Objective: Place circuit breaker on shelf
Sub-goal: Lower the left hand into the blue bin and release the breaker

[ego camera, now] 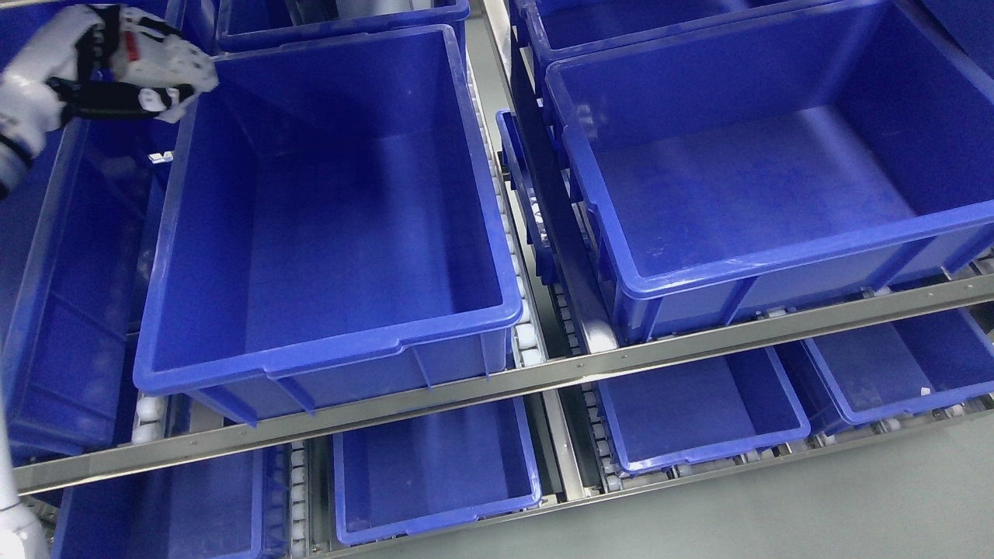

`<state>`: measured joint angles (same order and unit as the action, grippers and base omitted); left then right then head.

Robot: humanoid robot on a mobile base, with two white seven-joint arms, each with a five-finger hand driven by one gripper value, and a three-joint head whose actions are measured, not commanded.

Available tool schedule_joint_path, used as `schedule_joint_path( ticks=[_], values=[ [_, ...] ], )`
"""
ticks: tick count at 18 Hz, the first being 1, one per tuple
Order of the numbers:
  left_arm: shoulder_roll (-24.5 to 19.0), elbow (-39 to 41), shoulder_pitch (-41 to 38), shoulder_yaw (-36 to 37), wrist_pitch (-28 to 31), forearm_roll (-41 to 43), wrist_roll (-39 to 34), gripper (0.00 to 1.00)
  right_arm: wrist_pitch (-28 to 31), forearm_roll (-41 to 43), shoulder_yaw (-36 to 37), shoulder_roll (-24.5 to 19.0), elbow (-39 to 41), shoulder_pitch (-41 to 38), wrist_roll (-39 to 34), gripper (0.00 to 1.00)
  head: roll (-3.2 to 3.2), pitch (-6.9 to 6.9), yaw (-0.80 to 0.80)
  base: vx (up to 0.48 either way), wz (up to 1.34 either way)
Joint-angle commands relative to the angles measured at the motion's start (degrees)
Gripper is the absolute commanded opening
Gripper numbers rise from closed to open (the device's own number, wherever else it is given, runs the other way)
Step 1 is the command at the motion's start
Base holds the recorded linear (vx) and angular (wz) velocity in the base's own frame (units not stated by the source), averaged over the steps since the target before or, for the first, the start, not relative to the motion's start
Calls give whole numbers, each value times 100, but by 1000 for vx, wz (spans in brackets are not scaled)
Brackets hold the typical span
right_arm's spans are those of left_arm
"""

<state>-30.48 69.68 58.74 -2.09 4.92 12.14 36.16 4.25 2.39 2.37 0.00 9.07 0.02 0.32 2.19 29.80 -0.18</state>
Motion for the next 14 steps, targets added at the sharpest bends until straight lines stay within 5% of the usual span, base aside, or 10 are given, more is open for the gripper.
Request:
schedule_joint_path(
  ticks=[1,14],
  values=[
    [683,-1507,770,1940,-17,542,40,12,-152,7,0,100,7,-98,-15,100,0,0,0,64,-8],
    [1298,-2327,815,1835,-307,922,-197,17,-152,-2,0,100,7,-98,-15,100,0,0,0,7,-4]
  ],
)
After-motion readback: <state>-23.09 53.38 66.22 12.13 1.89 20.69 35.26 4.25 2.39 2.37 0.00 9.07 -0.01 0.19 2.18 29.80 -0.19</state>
